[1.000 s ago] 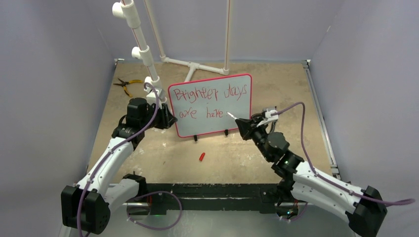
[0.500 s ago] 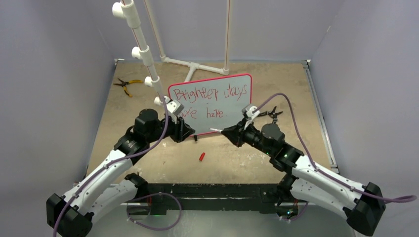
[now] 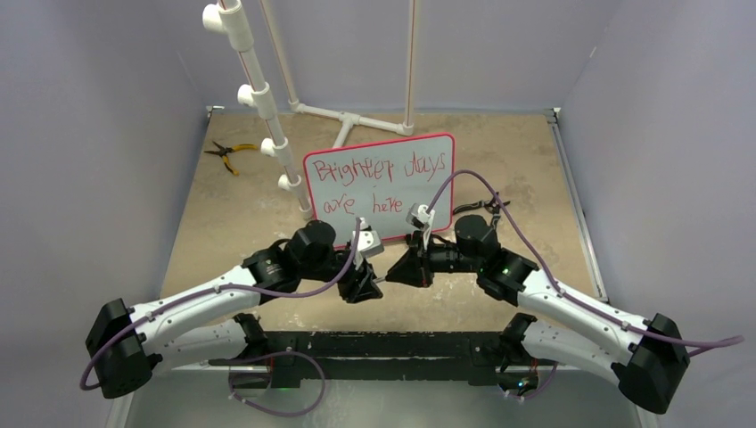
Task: Write a sentence on the whiteboard
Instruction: Pick up the pen cap from the center of the board.
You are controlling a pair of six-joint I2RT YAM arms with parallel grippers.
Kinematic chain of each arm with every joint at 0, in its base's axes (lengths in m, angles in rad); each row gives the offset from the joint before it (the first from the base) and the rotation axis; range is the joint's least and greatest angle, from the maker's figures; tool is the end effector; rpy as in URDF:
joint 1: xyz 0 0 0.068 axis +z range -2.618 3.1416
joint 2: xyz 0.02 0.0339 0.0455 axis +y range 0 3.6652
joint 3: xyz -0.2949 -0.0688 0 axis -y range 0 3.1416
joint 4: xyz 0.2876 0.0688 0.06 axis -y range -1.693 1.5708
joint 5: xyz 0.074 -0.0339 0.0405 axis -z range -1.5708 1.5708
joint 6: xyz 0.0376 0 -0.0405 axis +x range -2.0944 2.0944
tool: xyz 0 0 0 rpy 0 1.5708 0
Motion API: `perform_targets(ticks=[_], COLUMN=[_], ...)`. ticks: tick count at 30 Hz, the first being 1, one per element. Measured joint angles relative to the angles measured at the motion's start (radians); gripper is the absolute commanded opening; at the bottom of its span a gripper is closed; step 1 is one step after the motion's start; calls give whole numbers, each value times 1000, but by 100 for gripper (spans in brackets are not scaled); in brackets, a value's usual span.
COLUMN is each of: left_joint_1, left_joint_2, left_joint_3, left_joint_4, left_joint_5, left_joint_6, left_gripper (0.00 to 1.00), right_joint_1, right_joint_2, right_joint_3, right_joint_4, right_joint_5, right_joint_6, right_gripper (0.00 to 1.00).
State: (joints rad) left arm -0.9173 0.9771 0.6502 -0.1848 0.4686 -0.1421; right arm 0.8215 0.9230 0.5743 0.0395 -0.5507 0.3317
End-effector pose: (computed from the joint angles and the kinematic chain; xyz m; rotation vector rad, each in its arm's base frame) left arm 0.1327 -0.2012 0.2697 1.1178 1.9236 -1.1055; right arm 0.1449 0.1846 0.2745 -0.8884 1.8468 1.2745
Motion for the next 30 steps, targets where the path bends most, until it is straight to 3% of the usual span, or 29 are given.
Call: perform_targets(ticks=[4,7,12,15,22,26,30], left_joint_1=[-37,-47,-65,-63,-63,-63,-63], left_joint_2=[27,27,3,-34,-91,-77,-50], left_joint_3=[0,0,0,-2,-96,-160,-174], left_joint_4=[-22,-21,-3,37,243,342,412], left_joint_5=[-9,-19,-36,-72,-137,-155,-163], left_joint_6=[13,17,3,-34,-169,-241,-286], left_gripper=[21,0,0,0,0,0,0], right_joint_1=[0,0,-5,-4,-4,-4,-4], right_joint_2=[0,0,-2,-15,-151,-181,-133], right_joint_3=[26,35,35,23,-184,-318,-325], right_joint_4=[-13,-17,-8,38,345,560,677], right_joint_5=[-58,-77,-82,-51,123,206,237], right_joint_6=[0,-1,34,82,316,464,510], right_gripper=[0,17,62,78,80,77,68])
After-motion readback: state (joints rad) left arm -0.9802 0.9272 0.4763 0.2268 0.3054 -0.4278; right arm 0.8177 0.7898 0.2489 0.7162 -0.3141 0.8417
